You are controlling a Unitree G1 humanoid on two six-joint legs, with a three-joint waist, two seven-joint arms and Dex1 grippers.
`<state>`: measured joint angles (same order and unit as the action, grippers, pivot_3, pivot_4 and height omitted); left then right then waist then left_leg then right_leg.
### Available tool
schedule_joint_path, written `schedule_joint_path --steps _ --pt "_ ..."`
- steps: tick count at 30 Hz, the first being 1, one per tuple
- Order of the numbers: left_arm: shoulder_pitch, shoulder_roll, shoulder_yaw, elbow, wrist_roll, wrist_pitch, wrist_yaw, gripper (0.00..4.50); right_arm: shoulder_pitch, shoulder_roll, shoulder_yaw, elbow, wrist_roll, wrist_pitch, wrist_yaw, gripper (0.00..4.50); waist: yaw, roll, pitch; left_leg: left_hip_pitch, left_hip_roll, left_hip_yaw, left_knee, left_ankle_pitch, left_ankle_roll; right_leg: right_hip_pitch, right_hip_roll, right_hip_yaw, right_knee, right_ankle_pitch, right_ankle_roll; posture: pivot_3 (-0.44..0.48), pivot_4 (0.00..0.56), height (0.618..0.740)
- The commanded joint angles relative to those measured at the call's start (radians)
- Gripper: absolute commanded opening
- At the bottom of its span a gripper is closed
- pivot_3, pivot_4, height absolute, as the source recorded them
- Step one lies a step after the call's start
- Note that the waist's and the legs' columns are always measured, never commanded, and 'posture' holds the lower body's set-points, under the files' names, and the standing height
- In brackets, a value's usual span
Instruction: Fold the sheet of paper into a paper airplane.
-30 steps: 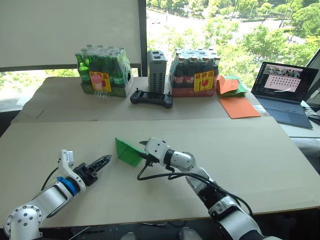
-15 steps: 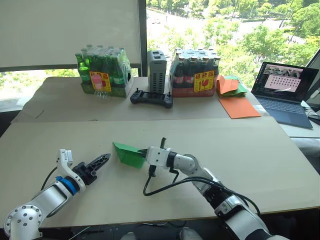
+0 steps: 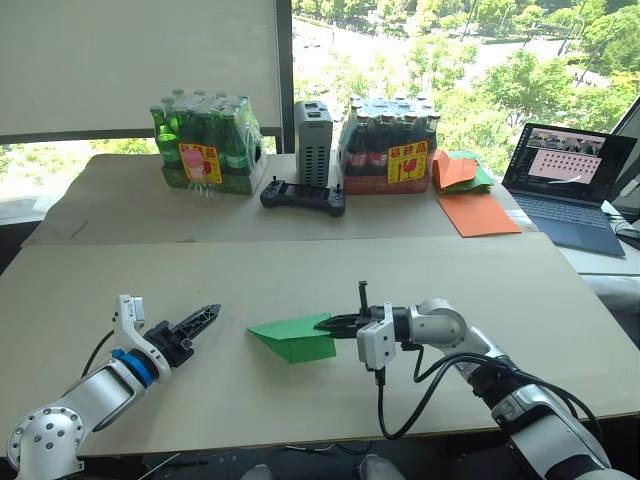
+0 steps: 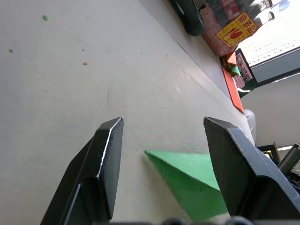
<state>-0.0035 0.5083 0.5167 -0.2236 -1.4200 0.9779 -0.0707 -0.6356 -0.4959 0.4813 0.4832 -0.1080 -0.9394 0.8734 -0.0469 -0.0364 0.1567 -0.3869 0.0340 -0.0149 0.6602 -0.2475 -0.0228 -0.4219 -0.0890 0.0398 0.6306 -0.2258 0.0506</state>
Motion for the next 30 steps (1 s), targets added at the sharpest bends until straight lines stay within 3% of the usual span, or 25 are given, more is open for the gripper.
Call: schedule_joint_path --steps 1,11,18,23,28,30 --pt "-0.016 0.019 0.0 -0.016 -0.031 0.0 -0.01 2.88 -0.009 0.002 0.004 -0.009 0.06 -0.04 0.04 0.02 0.001 0.0 0.0 0.0 0.0 0.0 0.0 0.0 0.0 0.0 0.0 0.0 0.0 0.0 0.0 0.0 0.15 0.727" --pt "-0.017 0.056 -0.04 -0.043 -0.009 0.01 -0.038 2.88 0.0 0.062 0.004 0.046 -0.008 0.008 0.025 0.02 0.005 0.0 0.0 0.0 0.0 0.0 0.0 0.0 0.0 0.0 -0.001 0.0 0.0 0.0 0.0 0.0 0.15 0.727" --pt "-0.011 0.102 -0.08 -0.072 0.035 0.01 -0.103 2.88 0.007 0.076 -0.002 0.049 -0.006 0.039 0.029 2.27 0.004 0.0 0.0 0.0 0.0 0.0 0.0 0.0 0.0 0.0 0.0 0.0 0.0 0.0 0.0 0.0 0.15 0.727" --pt "-0.028 0.153 -0.138 -0.106 0.131 -0.004 -0.19 2.88 0.019 0.075 -0.003 0.02 0.016 0.068 0.05 3.97 0.005 0.0 0.0 0.0 -0.001 0.0 0.0 0.0 0.0 0.0 -0.001 0.0 0.0 0.0 0.0 0.0 0.15 0.727" --pt "-0.037 0.2 -0.19 -0.126 0.252 -0.045 -0.31 2.88 0.058 0.066 -0.012 -0.072 0.12 0.159 0.113 3.97 0.004 0.0 0.0 0.0 0.0 0.0 0.0 0.0 0.0 0.0 0.0 0.0 0.0 0.0 0.0 0.0 0.15 0.727" --pt "-0.044 0.194 -0.187 -0.114 0.266 -0.051 -0.333 2.34 0.074 0.062 -0.021 -0.117 0.159 0.217 0.134 4.01 0.003 0.0 0.0 0.0 0.0 0.0 0.0 0.0 0.0 0.0 0.0 0.0 0.0 0.0 0.0 0.0 0.15 0.727"
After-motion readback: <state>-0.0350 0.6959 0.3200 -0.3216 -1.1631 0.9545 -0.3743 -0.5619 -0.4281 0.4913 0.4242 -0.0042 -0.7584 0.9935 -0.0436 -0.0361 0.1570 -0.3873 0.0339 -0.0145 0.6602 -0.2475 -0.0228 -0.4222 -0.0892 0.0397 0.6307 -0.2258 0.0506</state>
